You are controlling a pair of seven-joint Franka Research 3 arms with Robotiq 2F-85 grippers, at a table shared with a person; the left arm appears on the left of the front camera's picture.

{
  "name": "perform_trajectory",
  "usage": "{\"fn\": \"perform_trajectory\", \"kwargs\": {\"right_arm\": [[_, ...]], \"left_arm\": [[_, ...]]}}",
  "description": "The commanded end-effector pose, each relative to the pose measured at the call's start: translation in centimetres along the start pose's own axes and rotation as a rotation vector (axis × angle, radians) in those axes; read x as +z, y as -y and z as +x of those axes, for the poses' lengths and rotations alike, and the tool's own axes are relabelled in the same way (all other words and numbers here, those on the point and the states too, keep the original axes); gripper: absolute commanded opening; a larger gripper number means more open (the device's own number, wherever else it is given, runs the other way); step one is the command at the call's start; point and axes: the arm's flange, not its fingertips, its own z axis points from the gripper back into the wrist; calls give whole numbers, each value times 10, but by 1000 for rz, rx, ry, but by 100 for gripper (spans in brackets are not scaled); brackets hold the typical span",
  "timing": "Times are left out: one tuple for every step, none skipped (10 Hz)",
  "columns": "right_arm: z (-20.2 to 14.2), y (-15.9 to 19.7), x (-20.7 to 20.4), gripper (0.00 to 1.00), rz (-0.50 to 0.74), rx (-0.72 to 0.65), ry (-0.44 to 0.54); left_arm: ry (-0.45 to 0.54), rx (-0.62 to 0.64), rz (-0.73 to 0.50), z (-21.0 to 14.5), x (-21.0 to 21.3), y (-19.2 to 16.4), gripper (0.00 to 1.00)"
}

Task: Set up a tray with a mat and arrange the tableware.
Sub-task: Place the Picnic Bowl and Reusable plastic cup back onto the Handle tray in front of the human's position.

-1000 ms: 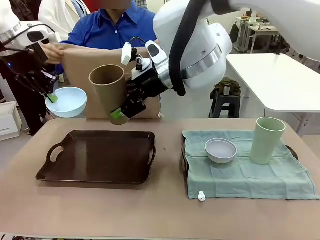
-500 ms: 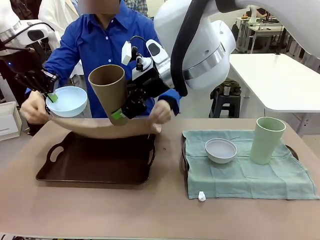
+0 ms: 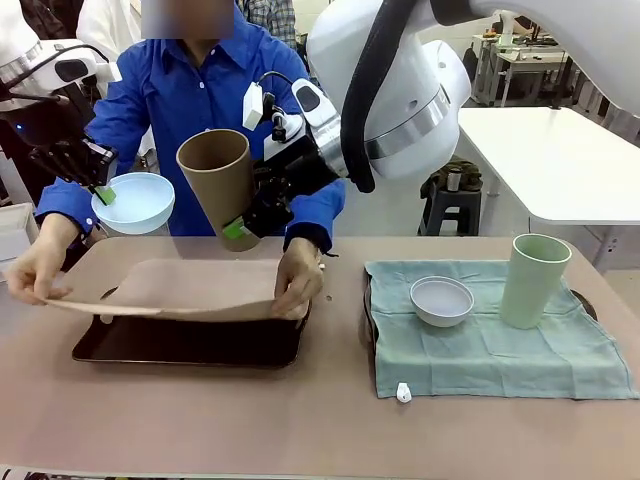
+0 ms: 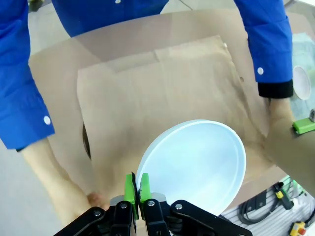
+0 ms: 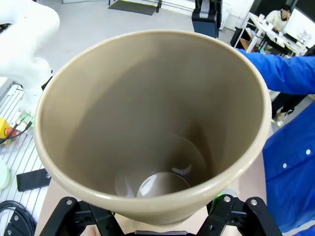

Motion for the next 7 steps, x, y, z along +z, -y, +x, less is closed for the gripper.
{"fn": "perform_trajectory", "kwargs": {"right_arm": [[1, 3, -2, 9, 0, 7, 6], [1, 3, -2, 9, 0, 7, 6], [1, 3, -2, 9, 0, 7, 6], [1, 3, -2, 9, 0, 7, 6], [1, 3, -2, 9, 0, 7, 6], [1, 3, -2, 9, 0, 7, 6], [1, 3, -2, 9, 0, 7, 6]], "left_arm": [[6, -11, 1, -1, 2, 0, 0], [6, -11, 1, -1, 2, 0, 0], [6, -11, 1, -1, 2, 0, 0], [6, -11, 1, -1, 2, 0, 0], [6, -11, 1, -1, 2, 0, 0], [6, -11, 1, -1, 2, 0, 0], [6, -11, 1, -1, 2, 0, 0]]}}
